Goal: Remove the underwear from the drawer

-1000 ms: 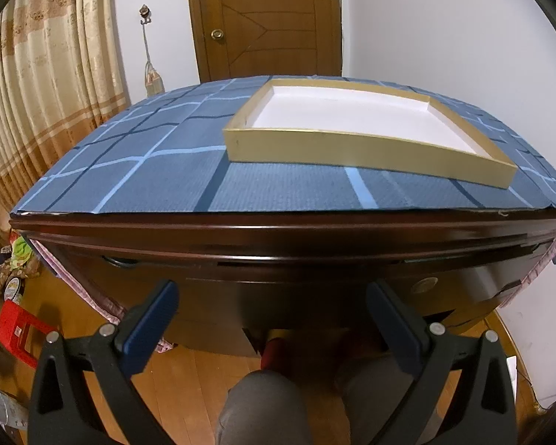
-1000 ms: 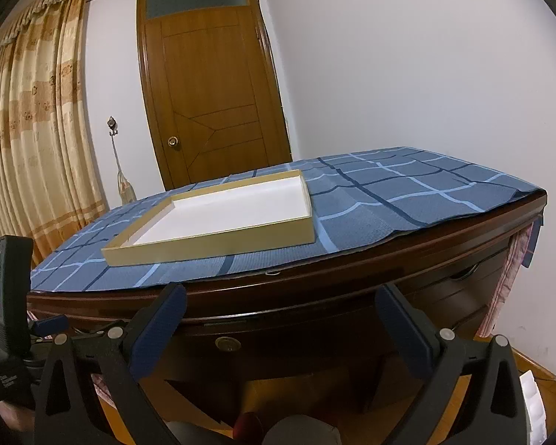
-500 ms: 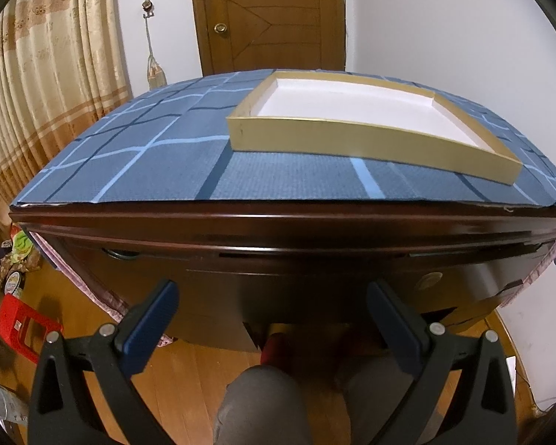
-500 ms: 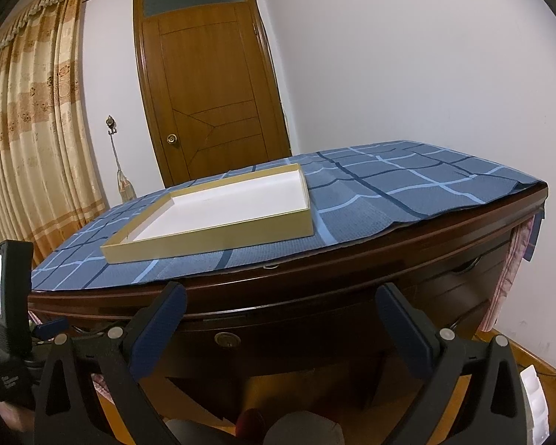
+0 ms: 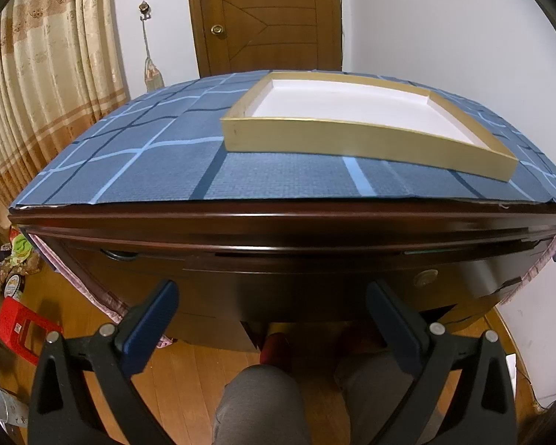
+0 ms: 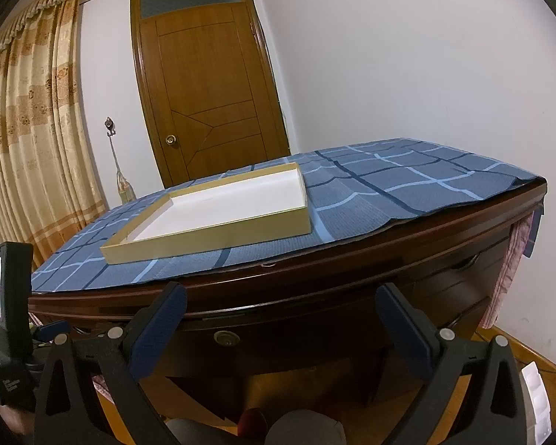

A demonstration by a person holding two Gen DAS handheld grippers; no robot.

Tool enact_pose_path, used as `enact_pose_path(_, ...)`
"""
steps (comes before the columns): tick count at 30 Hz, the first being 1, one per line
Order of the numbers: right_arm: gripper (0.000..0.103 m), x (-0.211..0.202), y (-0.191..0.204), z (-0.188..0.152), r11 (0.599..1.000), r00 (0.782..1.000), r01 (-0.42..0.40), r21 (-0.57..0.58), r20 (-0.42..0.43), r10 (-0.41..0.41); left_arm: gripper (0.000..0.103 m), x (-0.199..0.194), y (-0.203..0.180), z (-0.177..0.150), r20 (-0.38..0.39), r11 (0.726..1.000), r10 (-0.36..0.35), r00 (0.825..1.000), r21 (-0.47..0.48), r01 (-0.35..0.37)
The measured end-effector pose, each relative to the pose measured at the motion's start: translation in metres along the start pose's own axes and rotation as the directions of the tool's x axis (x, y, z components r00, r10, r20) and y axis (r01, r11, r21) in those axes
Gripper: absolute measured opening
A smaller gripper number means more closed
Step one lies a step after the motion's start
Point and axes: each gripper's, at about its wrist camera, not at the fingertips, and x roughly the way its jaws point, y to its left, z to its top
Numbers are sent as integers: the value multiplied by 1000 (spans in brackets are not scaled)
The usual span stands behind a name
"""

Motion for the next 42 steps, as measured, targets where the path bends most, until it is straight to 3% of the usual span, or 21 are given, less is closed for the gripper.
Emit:
enact_pose_path(24, 103, 1, -2, -4, 1000, 1000, 6, 6, -9, -6, 102, -2, -8, -4, 4, 1000, -13, 1000, 4, 13)
enact_pose_path(42, 103, 23, -30, -16, 999, 997, 48, 0, -66, -48, 102, 0, -47, -24, 5, 993, -87, 996, 77, 86)
